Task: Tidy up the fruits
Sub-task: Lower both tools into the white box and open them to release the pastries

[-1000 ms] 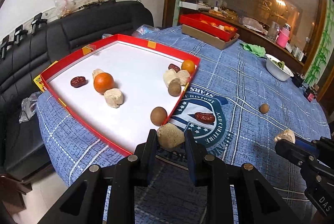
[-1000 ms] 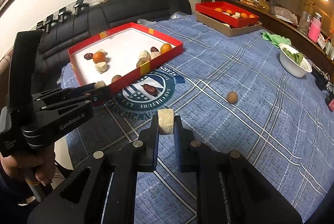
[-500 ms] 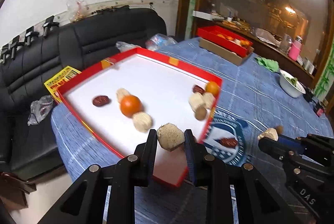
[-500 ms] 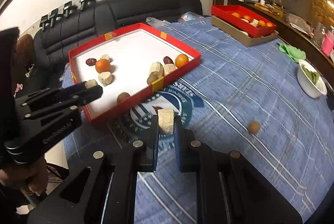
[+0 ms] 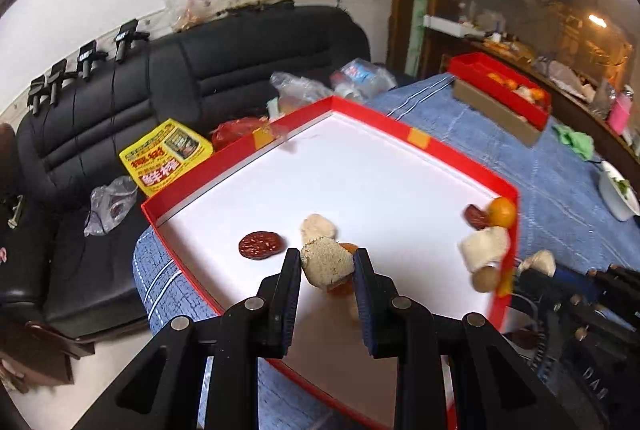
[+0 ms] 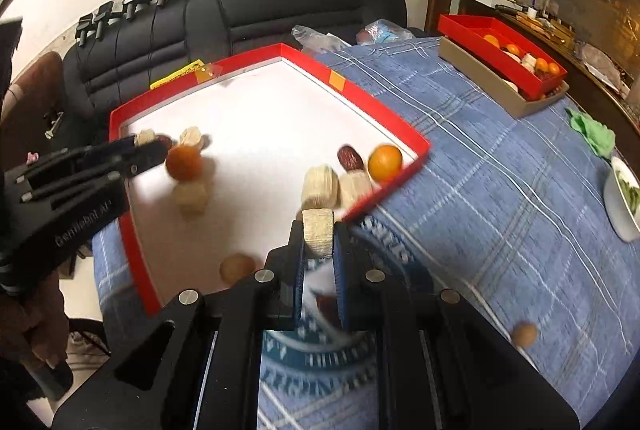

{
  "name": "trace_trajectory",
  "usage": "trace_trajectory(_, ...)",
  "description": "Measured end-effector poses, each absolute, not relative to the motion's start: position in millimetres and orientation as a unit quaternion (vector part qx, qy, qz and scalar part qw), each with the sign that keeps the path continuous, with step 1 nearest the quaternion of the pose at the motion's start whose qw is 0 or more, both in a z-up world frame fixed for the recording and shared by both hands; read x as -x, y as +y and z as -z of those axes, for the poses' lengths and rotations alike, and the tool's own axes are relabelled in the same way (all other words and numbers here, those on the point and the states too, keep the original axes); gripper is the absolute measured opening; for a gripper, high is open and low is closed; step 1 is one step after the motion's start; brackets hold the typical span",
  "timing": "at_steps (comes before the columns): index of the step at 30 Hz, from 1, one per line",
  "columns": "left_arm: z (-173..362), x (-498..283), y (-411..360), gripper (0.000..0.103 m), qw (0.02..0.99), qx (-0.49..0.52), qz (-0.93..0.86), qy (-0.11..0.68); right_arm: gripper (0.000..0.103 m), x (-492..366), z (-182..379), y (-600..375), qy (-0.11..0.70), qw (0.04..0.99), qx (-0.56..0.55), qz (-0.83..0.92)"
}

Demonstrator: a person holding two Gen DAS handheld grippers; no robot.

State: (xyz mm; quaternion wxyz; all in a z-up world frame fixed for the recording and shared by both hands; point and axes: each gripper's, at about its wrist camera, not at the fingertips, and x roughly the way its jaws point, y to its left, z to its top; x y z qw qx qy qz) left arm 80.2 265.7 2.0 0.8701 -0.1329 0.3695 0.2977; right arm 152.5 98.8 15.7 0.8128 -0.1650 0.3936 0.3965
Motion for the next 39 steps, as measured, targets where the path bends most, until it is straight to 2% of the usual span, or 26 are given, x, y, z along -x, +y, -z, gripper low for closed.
trace_trajectory(11,-14,-113,286,0.025,0.87,0.126,-0.31,0.363,0.012,-185,-4,144,0.407,0.805,0.16,-0.402)
trace_trajectory(20,2,-155,286,0.025,0.862,0.122,-0.296,0.393,0.012,-200,0,159,0.411,0.806,0.149,-0.398)
trace_trajectory(39,23,-165,308,0.025,0.839,0.147,-0.307,0.424,0.013,-235,22,188,0.444,0.801,0.142,-0.376)
